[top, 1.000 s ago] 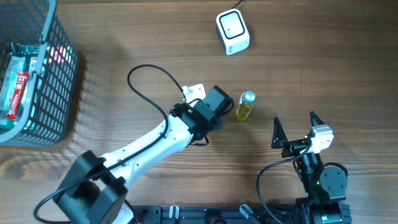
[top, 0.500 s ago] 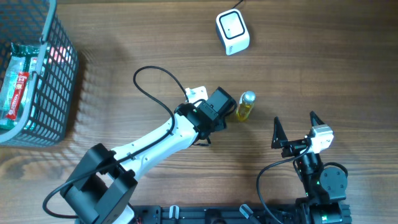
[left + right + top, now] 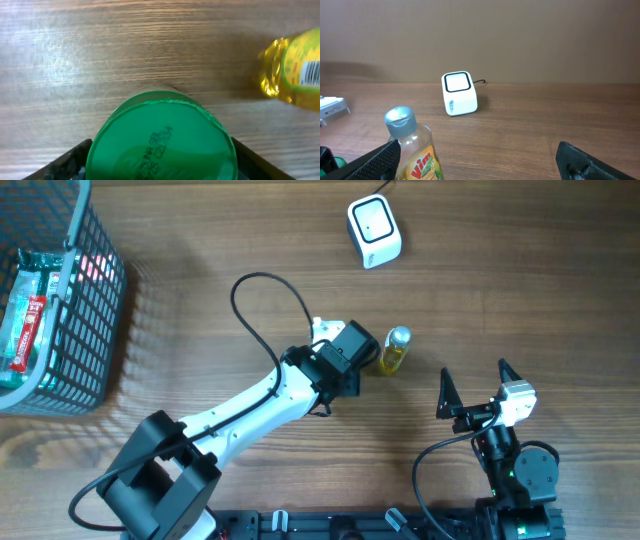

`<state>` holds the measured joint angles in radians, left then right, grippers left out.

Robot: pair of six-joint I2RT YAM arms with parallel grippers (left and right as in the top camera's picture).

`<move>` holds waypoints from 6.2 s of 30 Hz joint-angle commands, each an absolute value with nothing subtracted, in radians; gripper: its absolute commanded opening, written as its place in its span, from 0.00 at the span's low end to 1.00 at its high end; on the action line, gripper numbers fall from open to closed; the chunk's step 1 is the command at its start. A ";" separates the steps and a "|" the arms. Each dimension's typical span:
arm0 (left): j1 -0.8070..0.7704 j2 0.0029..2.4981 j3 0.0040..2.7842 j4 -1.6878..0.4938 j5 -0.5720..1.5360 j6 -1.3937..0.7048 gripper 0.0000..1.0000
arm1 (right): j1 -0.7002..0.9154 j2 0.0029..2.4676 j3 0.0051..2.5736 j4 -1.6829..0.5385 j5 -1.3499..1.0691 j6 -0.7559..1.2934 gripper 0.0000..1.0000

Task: Scan the item barcode
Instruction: 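Hold the jar near the scanner beside the soap bottle, then place the jar on the table left of the bottle and release, then reach into the basket and grasp the red-orange snack pack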

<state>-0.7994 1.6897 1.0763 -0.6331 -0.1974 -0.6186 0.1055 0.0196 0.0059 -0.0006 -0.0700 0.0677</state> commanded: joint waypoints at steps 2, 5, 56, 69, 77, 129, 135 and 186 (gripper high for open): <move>-0.795 1.685 1.087 -0.631 -0.233 -0.382 0.76 | 0.101 0.016 0.005 0.002 -0.061 0.079 1.00; -0.793 1.685 1.087 -0.618 -0.234 -0.310 0.75 | 0.101 0.016 0.005 0.002 -0.061 0.078 1.00; -0.794 1.676 1.084 -0.530 -0.116 -0.506 0.51 | 0.101 0.016 0.005 0.001 -0.061 0.078 1.00; -0.794 1.678 1.084 -0.525 -0.117 -0.507 0.50 | 0.101 0.016 0.005 0.002 -0.061 0.079 1.00; -0.794 1.678 1.084 -0.505 -0.117 -0.585 0.46 | 0.101 0.016 0.005 0.002 -0.061 0.078 1.00; 0.538 2.045 1.866 -0.632 0.190 -0.563 0.68 | 0.101 0.016 0.005 0.001 -0.061 0.079 1.00; 0.537 2.158 1.866 -0.627 0.189 -0.592 0.66 | 0.101 0.016 0.005 0.002 -0.061 0.079 1.00; 0.533 2.035 1.867 -0.735 -0.004 -0.584 0.04 | 0.101 0.016 0.005 0.002 -0.061 0.078 1.00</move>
<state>0.5259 2.2242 1.8622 -0.7189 0.0872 -0.5888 0.1055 0.0196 0.0063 -0.0006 -0.0700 0.0677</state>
